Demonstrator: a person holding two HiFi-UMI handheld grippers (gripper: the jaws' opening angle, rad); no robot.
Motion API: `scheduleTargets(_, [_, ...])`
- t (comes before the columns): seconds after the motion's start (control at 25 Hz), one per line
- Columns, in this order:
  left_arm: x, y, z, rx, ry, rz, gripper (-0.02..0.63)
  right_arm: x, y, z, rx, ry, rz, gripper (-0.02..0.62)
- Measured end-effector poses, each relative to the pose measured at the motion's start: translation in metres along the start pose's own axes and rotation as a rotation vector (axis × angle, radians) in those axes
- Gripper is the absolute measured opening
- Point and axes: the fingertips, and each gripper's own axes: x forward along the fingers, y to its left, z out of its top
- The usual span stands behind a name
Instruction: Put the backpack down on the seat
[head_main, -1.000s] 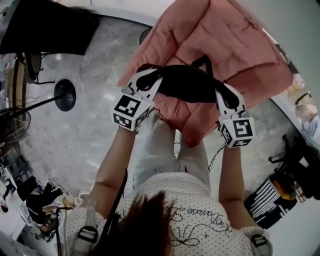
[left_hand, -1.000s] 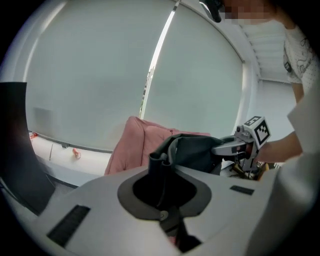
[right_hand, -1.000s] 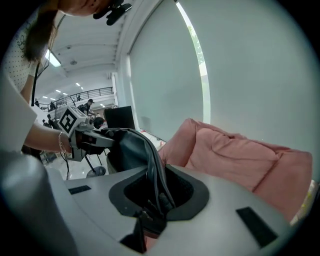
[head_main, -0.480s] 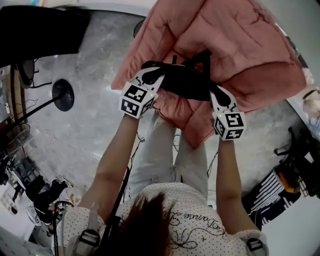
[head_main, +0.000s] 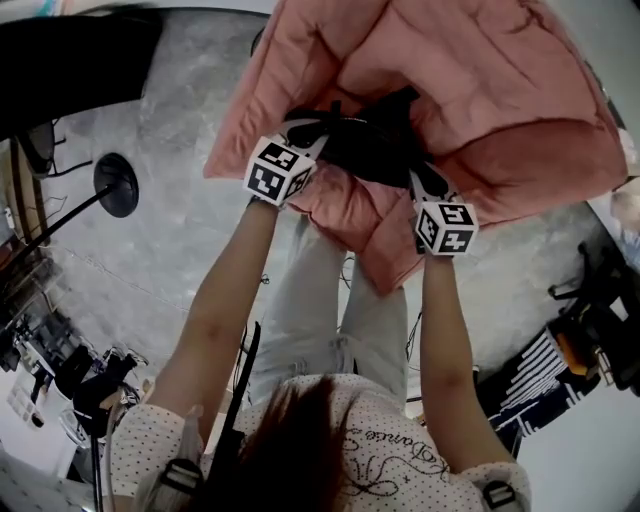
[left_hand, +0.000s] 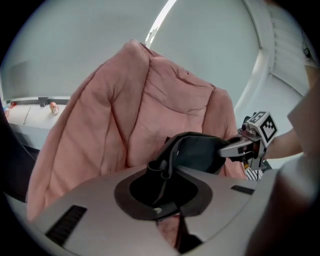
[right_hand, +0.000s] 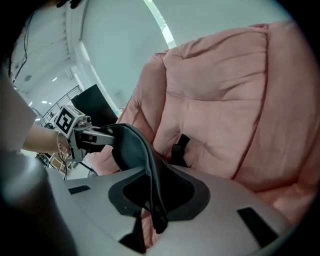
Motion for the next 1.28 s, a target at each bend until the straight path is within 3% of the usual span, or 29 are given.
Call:
scheduleTargets(0.2, [0.031,0.004,-0.011,-0.064,0.012,-0.115,0.038,0.022,-0.023,-0.024,0.086,0.029,-0.034,0.094])
scheduleTargets(0.4, [0.04,0.01,-0.009,-0.074,-0.009,-0.083,0.073,0.025,-0.034,-0.023,0.073,0.037,-0.079,0.149])
scheduleTargets(0.48, [0.039,0.013,-0.009,-0.08,-0.007,-0.038,0.134,0.023,-0.035,-0.022,0.069,0.042,-0.078,0.169])
scheduleTargets(0.64, [0.03,0.016,-0.017,-0.077,0.022,0.011,0.244,0.019,-0.025,-0.02,0.064,0.066,-0.021,0.336])
scheduleTargets(0.76, [0.018,0.014,-0.027,-0.049,0.054,0.012,0.263,0.019,-0.01,-0.017,-0.013,0.095,0.017,0.428])
scheduleTargets(0.92, [0.004,0.013,-0.031,-0.062,0.031,0.01,0.294,0.017,0.004,-0.007,-0.099,0.096,0.034,0.443])
scheduleTargets(1.28, [-0.039,-0.004,0.003,-0.021,-0.075,-0.012,0.308,-0.005,0.036,0.025,-0.133,0.036,0.034,0.445])
